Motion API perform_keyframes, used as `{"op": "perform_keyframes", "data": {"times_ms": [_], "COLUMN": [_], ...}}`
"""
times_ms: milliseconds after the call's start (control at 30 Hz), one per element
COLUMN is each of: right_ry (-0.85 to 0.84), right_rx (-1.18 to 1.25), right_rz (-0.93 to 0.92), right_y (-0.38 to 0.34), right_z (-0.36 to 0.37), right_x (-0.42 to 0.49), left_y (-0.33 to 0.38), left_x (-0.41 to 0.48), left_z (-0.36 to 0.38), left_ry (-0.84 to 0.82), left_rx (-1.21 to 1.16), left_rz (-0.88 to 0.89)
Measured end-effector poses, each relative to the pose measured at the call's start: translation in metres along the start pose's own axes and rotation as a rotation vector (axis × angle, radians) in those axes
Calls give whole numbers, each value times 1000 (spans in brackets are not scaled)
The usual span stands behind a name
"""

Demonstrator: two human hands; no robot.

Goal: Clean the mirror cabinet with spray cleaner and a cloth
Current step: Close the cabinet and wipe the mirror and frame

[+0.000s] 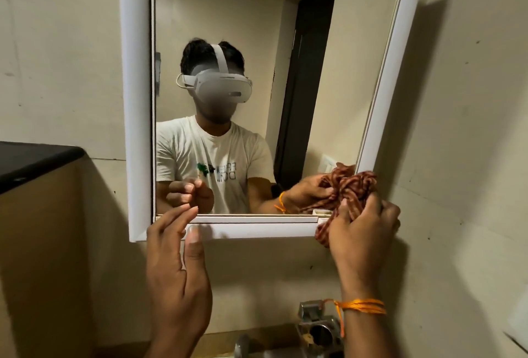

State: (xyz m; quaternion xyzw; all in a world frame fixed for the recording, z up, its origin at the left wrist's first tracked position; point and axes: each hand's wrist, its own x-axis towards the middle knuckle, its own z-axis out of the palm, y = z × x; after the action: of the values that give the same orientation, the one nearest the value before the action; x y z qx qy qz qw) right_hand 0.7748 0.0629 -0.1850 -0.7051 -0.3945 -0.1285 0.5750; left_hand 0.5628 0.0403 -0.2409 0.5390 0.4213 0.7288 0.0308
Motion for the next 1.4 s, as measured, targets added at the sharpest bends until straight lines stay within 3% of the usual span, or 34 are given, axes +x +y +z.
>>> {"op": "perform_keyframes", "data": {"times_ms": [300, 500, 633, 700, 767, 867, 1000, 1200, 1400], "right_ry": [-289, -498, -705, -901, -982, -864, -597, -296, -369], "right_rx": [-237, -164, 194, 608, 975, 1389, 1557, 1670, 1727], "right_rz": [-109, -196, -119, 97, 333, 698, 957, 995, 991], "right_y": [-36, -61, -55, -46, -26, 12, 46, 66, 56], "right_z": [-18, -22, -18, -21, -22, -17, -8, 12, 33], "right_x": [-27, -51, -58, -57, -59, -72, -83, -59, -29], "left_y": [4, 5, 7, 10, 11, 9, 10, 15, 7], "left_x": [-6, -11, -19, -24, -29, -37, -49, -60, -68], "left_z": [8, 3, 2, 3, 3, 4, 11, 25, 29], "left_ry": [-51, -53, -57, -71, -90, -113, -175, -271, -284], "left_rx": [-2, 14, -10, -41, -63, -80, -115, -115, -114], "left_rz": [-10, -37, -75, -98, -134, -184, -235, -254, -275]}}
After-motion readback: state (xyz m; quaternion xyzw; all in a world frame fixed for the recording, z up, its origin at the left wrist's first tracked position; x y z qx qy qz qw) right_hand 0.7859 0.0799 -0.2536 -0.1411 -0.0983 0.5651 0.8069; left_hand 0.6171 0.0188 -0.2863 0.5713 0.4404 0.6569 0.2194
